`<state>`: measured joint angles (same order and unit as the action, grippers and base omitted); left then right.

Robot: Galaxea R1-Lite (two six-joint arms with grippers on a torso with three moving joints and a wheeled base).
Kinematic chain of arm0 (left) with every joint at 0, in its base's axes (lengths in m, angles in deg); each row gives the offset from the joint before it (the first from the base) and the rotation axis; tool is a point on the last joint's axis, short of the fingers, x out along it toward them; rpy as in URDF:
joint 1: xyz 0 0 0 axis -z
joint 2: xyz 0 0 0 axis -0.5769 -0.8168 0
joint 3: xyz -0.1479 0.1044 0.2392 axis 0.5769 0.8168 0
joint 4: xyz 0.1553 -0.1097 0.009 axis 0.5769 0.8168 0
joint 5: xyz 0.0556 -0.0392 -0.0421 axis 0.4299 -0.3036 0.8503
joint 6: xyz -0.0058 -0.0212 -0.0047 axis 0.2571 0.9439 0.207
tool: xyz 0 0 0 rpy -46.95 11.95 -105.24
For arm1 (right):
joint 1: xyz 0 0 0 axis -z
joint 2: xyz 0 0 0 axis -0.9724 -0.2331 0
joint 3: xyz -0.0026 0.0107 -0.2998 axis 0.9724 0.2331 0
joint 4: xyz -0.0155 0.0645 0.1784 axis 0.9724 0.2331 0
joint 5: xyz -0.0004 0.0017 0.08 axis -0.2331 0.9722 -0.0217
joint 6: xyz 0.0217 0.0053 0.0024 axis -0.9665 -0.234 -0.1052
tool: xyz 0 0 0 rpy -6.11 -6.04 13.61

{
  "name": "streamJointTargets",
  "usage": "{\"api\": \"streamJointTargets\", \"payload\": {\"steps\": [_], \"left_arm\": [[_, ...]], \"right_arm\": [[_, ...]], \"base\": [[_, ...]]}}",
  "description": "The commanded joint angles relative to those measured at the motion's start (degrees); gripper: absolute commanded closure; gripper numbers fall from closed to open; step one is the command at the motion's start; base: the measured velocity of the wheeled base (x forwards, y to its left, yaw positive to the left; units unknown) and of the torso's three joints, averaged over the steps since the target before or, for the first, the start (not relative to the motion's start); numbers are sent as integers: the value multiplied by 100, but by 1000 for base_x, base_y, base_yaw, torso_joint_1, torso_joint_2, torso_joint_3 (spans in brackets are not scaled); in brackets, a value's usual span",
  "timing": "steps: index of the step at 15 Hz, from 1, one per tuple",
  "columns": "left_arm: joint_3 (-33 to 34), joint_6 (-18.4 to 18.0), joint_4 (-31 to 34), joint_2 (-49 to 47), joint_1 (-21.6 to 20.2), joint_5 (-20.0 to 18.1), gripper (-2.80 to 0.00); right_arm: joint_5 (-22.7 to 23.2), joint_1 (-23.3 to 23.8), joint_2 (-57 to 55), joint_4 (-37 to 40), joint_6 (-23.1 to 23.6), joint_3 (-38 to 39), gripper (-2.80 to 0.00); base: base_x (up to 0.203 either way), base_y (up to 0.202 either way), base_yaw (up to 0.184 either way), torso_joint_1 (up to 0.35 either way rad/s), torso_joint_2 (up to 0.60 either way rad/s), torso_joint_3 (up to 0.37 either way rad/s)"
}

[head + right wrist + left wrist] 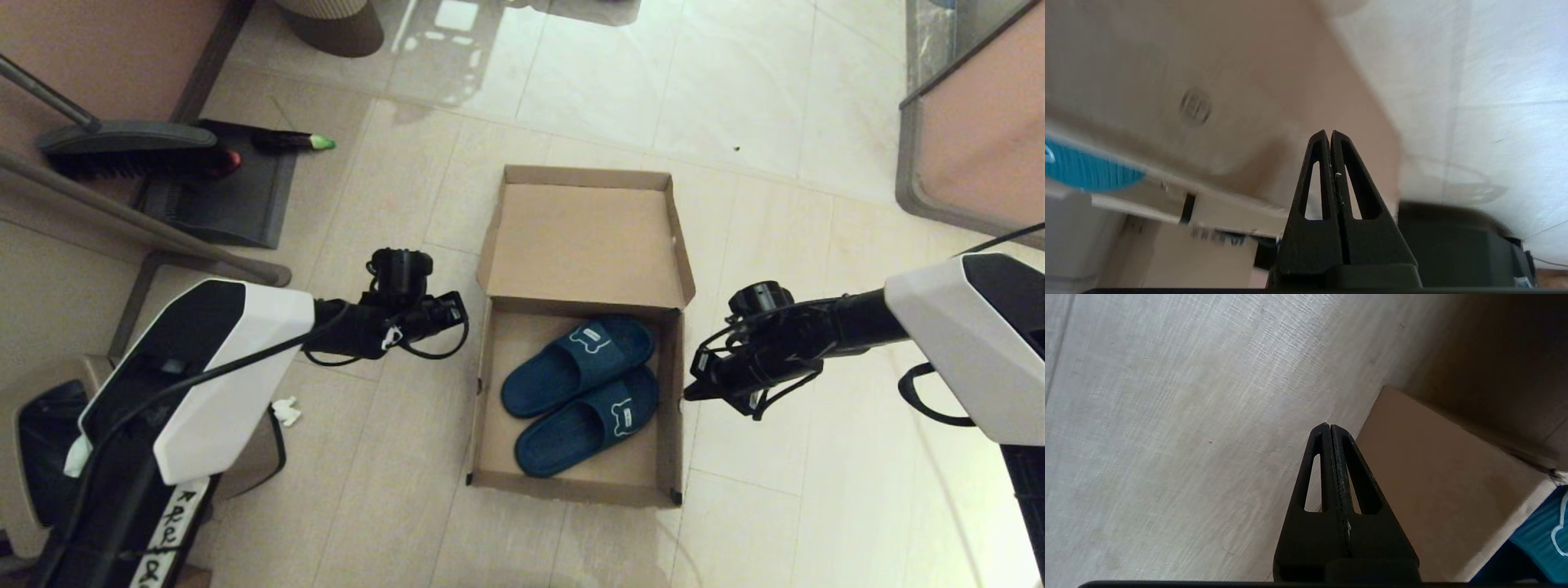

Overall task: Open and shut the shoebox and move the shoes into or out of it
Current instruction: Close the shoe box

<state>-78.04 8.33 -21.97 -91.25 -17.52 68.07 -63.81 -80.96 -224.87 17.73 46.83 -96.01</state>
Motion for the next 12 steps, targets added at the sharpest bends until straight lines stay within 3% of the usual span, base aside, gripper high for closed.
{"api": "streamJointTargets", "payload": {"steps": [1,5,8,10,12], "left_arm": [[-1,20,-19,-5,-104,9,0],[-40,-11,-10,60,-424,32,0],[-58,139,-148,34,-583,61,0],[-64,607,-719,-13,-582,48,0],[-60,709,-1500,-253,-584,119,0]], "right_arm": [[-15,169,75,12,-3,-11,0],[9,553,111,12,132,-414,0],[255,561,-200,25,148,-1340,0],[705,558,-531,-355,120,-1867,0],[888,522,-750,-1107,-154,-1859,0]], "base": [[0,0,0,0,0,0],[0,0,0,0,0,0],[0,0,0,0,0,0],[0,0,0,0,0,0],[0,0,0,0,0,0]]}}
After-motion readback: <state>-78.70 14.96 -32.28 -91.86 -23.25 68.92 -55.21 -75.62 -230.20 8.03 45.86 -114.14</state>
